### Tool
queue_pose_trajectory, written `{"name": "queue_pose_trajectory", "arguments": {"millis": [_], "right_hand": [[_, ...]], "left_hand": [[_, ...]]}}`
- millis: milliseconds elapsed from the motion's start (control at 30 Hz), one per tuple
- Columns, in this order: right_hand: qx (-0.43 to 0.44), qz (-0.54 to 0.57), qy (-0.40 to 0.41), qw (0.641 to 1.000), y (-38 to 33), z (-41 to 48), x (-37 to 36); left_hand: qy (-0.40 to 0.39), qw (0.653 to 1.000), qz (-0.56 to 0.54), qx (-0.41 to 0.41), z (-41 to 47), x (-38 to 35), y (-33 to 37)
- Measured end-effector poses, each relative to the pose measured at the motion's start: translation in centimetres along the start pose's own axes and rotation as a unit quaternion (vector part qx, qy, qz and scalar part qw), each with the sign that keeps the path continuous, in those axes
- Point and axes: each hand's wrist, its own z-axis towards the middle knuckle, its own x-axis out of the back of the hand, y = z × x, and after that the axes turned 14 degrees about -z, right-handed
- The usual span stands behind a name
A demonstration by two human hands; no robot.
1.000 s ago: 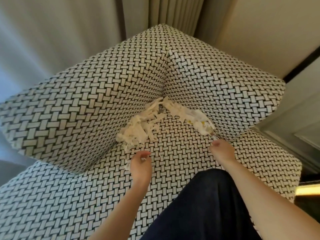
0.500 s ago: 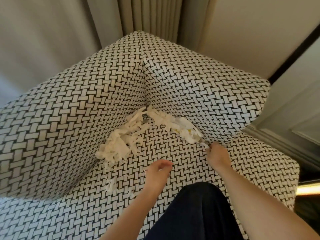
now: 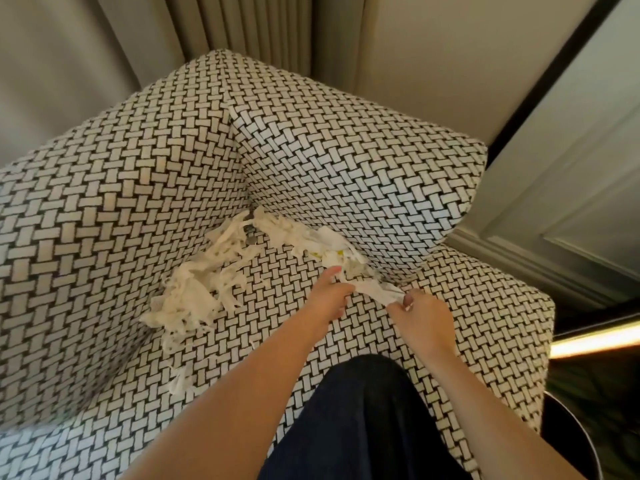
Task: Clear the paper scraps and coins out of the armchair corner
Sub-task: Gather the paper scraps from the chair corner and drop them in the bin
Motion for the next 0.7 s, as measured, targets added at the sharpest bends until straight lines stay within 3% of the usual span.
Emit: {"name": "queue_pose_trajectory", "arguments": {"millis": [267, 400, 567, 633, 700], "right_hand": [[-0.039, 0.140, -0.001, 0.989, 0.5, -1.2, -0.1], [-0.053, 0.181, -0.005, 0.982, 0.1, -1.2, -0.2], [-0.061, 0.222, -0.009, 0.973, -0.6, -1.3, -0.3], [-0.064, 0.229, -0.014, 0.971, -0.7, -1.3, -0.4], [-0.068, 0.227, -0.014, 0.971, -0.5, -1.0, -0.5]], "left_hand": [[0.025, 0.997, 0.070, -0.005, 2.1, -1.2, 0.4], [0.078, 0.997, 0.014, -0.014, 1.4, -0.5, -0.5], [0.090, 0.995, -0.035, -0.036, 0.2, 0.7, -1.1], [0.083, 0.994, -0.006, -0.065, 0.3, 1.0, -0.9], [0.087, 0.980, 0.092, -0.153, 0.6, 1.2, -0.6]]}}
